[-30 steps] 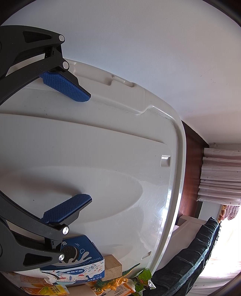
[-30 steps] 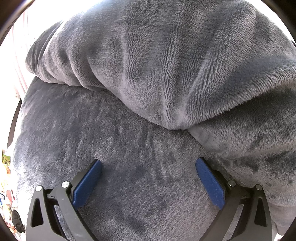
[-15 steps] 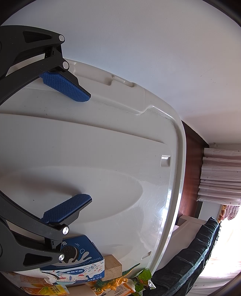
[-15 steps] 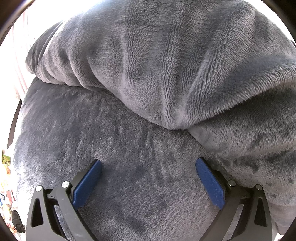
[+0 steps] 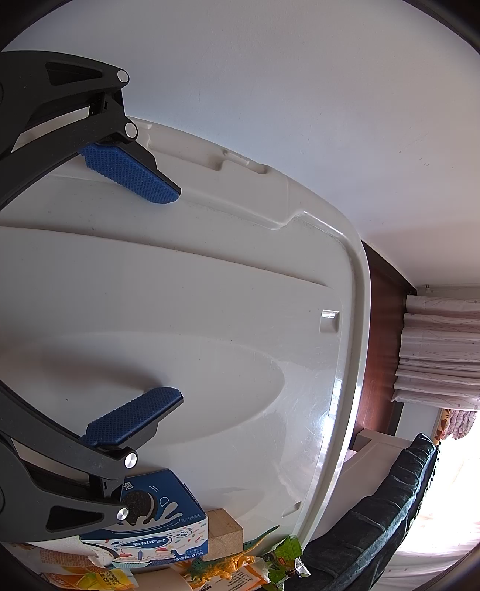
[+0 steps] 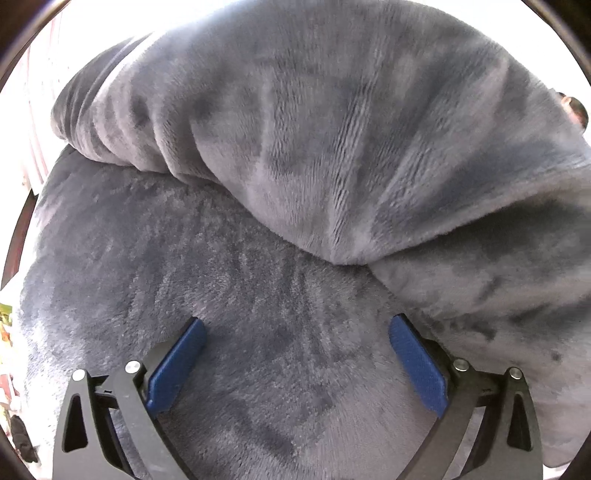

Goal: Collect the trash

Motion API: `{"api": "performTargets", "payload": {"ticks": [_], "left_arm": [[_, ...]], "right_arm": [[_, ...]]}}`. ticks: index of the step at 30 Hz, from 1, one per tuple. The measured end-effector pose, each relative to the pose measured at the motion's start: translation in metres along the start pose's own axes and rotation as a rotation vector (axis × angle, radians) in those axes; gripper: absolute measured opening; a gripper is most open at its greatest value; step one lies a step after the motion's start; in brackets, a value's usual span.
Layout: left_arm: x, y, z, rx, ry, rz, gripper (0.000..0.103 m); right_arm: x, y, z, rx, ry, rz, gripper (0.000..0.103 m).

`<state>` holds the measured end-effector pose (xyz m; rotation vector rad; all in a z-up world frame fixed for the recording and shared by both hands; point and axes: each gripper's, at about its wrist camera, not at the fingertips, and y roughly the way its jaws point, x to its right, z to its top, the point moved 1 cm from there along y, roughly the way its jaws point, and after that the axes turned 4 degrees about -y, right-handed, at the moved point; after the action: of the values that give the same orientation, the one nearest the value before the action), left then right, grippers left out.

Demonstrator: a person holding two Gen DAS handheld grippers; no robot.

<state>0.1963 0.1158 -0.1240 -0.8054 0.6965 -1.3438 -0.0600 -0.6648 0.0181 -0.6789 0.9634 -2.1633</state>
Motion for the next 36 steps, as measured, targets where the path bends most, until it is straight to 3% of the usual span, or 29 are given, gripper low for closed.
{"api": "performTargets", "payload": {"ticks": [4,7,10,14,15,18,23,26,30,36], "left_arm": [[0.000,0.000,0.000,0.000,0.000,0.000,0.097],[0.000,0.000,0.000,0.000,0.000,0.000,0.097],[0.000,0.000,0.000,0.000,0.000,0.000,0.097],[0.000,0.000,0.000,0.000,0.000,0.000,0.097],[0.000,0.000,0.000,0.000,0.000,0.000,0.097],[0.000,0.000,0.000,0.000,0.000,0.000,0.097],[0.000,0.000,0.000,0.000,0.000,0.000,0.097],[0.000,0.000,0.000,0.000,0.000,0.000,0.097],[0.000,0.000,0.000,0.000,-0.001,-0.001,0.097],[0.000,0.000,0.000,0.000,0.001,0.001,0.097]], "right_arm": [[-0.024,-0.036,-0.003,0.104,-0.047,-0.052,0.098],[-0.060,-0.084,-0.004,0.237,-0.089,-0.014,0.098],[-0.111,-0.142,-0.006,0.386,-0.112,0.107,0.098],[-0.190,-0.206,-0.017,0.529,-0.102,0.350,0.098],[-0.217,-0.220,-0.021,0.538,-0.097,0.427,0.098],[-0.282,-0.246,-0.038,0.515,-0.137,0.548,0.098],[-0.365,-0.264,-0.085,0.478,-0.253,0.654,0.098],[-0.389,-0.266,-0.123,0.474,-0.333,0.675,0.098],[-0.398,-0.253,-0.140,0.472,-0.412,0.642,0.098],[-0.378,-0.236,-0.147,0.405,-0.342,0.674,0.098]]}}
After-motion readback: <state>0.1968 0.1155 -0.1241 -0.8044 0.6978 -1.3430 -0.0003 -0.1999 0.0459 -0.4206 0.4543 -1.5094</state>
